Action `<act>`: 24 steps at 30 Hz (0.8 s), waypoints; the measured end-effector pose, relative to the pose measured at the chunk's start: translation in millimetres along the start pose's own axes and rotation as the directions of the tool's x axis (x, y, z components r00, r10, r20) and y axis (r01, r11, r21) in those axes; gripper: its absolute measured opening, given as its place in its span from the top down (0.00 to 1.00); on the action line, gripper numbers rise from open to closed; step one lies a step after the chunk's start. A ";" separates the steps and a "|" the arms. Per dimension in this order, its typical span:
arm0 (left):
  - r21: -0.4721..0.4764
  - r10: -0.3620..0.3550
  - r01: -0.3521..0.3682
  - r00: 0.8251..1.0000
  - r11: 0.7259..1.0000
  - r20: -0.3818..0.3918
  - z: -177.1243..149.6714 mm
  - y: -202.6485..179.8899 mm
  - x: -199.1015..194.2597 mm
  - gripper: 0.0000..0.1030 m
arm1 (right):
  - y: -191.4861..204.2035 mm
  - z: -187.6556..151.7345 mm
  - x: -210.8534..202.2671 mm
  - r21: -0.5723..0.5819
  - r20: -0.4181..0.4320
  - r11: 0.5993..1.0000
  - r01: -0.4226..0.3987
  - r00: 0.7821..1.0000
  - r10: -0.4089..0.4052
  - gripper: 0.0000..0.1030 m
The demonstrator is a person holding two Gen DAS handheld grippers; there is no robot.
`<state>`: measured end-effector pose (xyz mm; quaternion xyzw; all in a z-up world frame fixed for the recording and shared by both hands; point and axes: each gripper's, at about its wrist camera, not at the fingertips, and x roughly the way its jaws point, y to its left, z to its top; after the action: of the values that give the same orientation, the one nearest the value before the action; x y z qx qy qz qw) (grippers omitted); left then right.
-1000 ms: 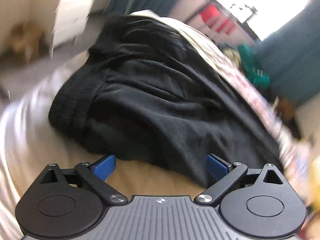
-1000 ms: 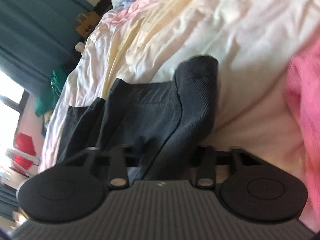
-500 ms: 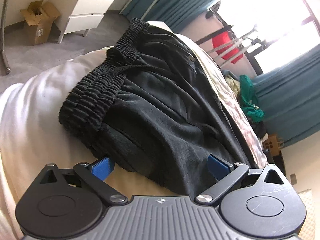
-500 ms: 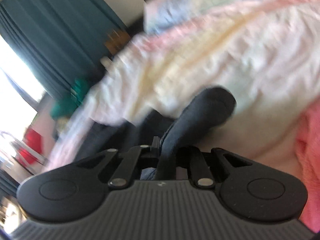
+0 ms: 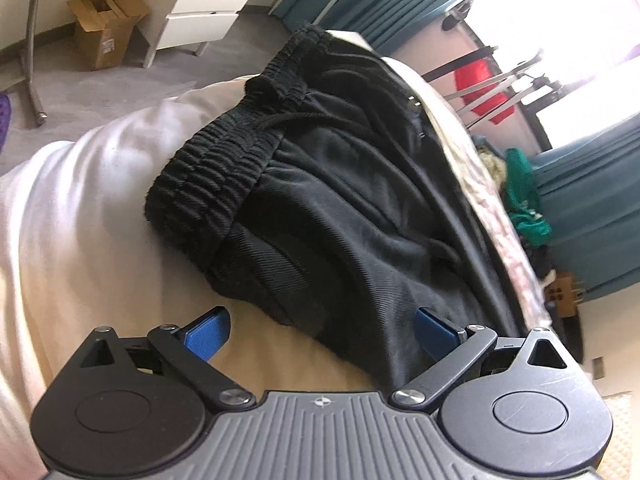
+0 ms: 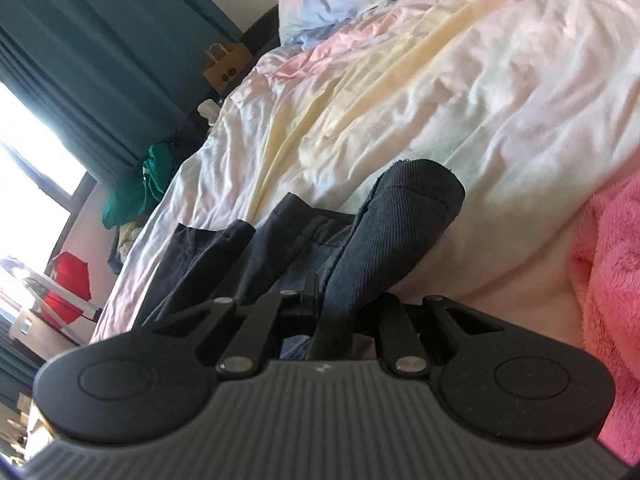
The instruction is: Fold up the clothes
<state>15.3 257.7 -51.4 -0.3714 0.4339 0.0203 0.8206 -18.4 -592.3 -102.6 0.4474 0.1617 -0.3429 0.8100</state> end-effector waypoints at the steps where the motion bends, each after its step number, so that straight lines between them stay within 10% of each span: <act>1: 0.000 0.012 -0.012 1.000 1.000 -0.001 1.1 0.1 3.6 0.05 | 0.7 0.3 0.0 0.002 0.001 1.000 0.000 1.000 0.000 0.88; 13: 0.005 0.076 -0.076 0.996 0.997 0.035 9.6 -0.1 35.4 0.20 | -5.4 1.0 5.2 0.089 -0.002 0.996 -0.009 1.000 0.009 0.87; 20: -0.059 -0.038 0.045 0.993 0.997 0.108 14.7 4.1 28.1 0.77 | 1.0 0.6 2.5 0.051 0.017 0.999 -0.013 1.000 0.012 0.88; 24: -0.047 -0.111 0.121 0.976 0.991 0.189 13.3 1.3 9.6 0.86 | -1.3 1.1 -3.9 0.068 0.044 0.997 -0.033 0.999 0.030 0.88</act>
<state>30.1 264.2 -54.5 -0.4164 0.3323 0.0196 0.8461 -22.2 -592.1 -100.5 0.4701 0.1256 -0.3448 0.8027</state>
